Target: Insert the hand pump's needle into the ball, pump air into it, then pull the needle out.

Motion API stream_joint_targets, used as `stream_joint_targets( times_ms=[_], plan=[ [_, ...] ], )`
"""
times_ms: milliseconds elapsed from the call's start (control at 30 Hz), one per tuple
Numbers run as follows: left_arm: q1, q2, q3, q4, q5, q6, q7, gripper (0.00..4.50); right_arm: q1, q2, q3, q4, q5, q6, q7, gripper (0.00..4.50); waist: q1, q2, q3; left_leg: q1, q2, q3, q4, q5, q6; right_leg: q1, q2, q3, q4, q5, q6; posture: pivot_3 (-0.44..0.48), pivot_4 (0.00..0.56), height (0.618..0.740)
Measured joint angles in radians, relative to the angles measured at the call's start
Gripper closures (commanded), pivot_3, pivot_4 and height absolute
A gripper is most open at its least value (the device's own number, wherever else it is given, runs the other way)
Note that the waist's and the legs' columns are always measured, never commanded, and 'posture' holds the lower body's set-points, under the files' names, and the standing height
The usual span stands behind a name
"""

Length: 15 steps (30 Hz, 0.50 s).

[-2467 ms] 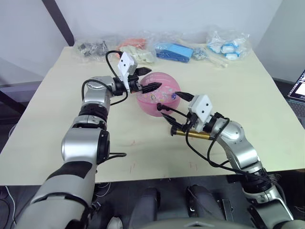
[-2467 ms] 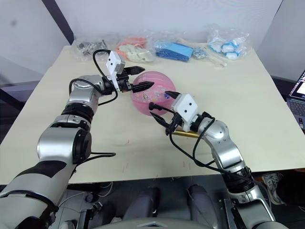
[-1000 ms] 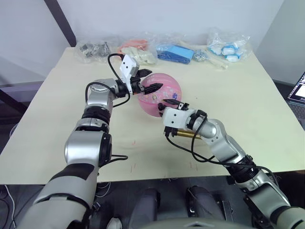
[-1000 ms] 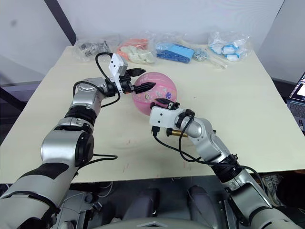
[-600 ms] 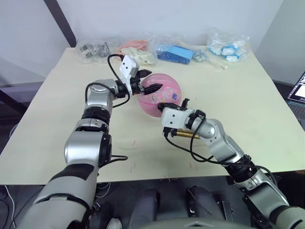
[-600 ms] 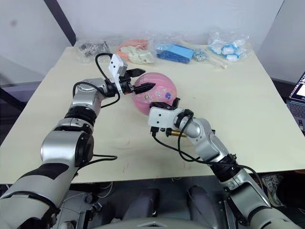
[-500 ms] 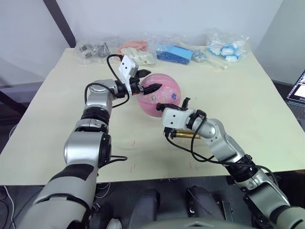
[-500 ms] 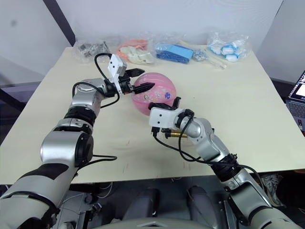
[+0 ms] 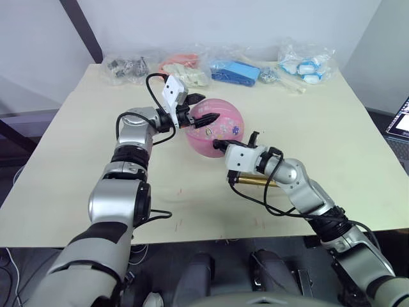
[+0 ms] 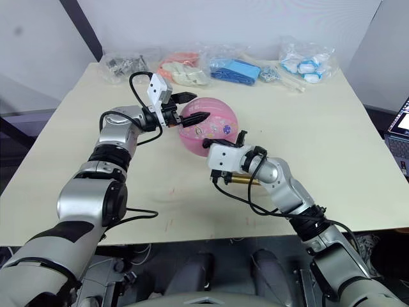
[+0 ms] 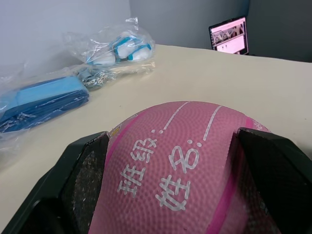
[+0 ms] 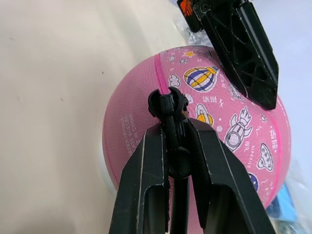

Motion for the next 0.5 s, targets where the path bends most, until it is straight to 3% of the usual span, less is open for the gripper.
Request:
stream_joint_targets(
  times_ms=[500],
  plan=[
    [0.015,-0.004,-0.007,-0.039,0.000,0.017,-0.012,0.00,-0.091,-0.075,-0.019,0.237,0.093,-0.318,0.074,4.42,0.000,0.000,0.000,0.000,0.000,0.000,0.000,0.000,0.000,0.000,0.000,0.000,0.000,0.000,0.000,0.000,0.150,0.740]
  ],
)
